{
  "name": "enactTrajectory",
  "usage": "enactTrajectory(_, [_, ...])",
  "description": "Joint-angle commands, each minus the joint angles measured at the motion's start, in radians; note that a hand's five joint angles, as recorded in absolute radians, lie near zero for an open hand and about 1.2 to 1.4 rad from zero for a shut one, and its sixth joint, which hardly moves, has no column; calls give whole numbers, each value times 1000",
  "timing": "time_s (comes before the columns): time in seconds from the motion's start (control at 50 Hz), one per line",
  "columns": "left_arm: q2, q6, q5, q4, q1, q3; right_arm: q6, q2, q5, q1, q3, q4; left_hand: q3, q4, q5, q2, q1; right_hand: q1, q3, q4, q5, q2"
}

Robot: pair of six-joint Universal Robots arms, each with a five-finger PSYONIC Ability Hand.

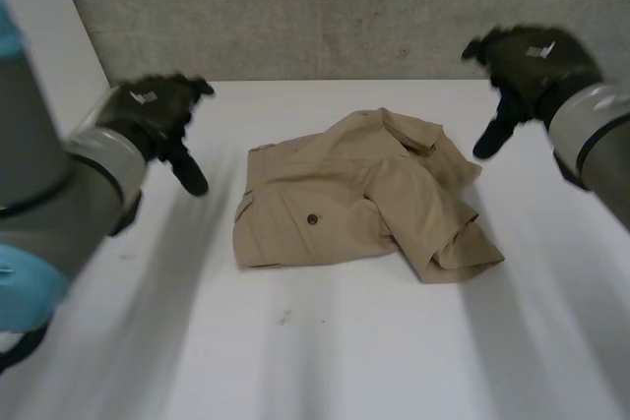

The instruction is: Fold the shorts.

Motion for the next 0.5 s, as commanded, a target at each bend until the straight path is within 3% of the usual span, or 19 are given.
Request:
enactTrajectory(0.02, [-226,-8,-3,94,-71,-46,-98,30,-29,-14,213,-51,34,43,26,42,55,-31,-41,-63,-70,-46])
enactTrajectory(0.12, [-338,-11,-4,163,-80,-37,-101,30,-72,-17,399,-202,49,58,41,57,69,-31,-41,-63,-70,-46])
enactTrajectory(0.26, [-469,2,-1,303,-86,6,-112,30,-97,-28,510,-313,102,110,93,110,122,-31,-41,-63,-70,-46])
enactTrajectory(0.32, [-522,7,-15,318,-82,45,-118,30,-98,-26,527,-315,511,520,503,519,532,-31,-41,-63,-70,-46])
enactTrajectory(0.34, [-533,12,-24,320,-82,65,-118,31,-97,-20,528,-316,981,990,972,989,1001,-31,-41,-63,-70,-46])
enactTrajectory(0.36, [-536,12,-36,320,-82,72,-118,33,-95,-18,530,-318,1180,1189,1171,1188,1200,-31,-41,-63,-70,-46])
enactTrajectory(0.4, [-527,13,-78,320,-79,85,-120,36,-94,-15,530,-321,1182,1191,1173,1190,1202,-31,-41,-63,-70,-46])
enactTrajectory(0.44, [-489,18,-176,328,-65,92,-120,35,-95,-14,533,-322,1182,1191,1173,1190,1202,-31,-41,-63,-70,-46])
enactTrajectory(0.46, [-439,18,-240,343,-38,92,-120,33,-97,-14,533,-322,1182,1191,1173,1190,1202,-31,-41,-63,-70,-46])
enactTrajectory(0.5, [-377,18,-286,372,8,86,-120,33,-98,-14,533,-322,1182,1191,1173,1190,1202,-31,-41,-63,-70,-46])
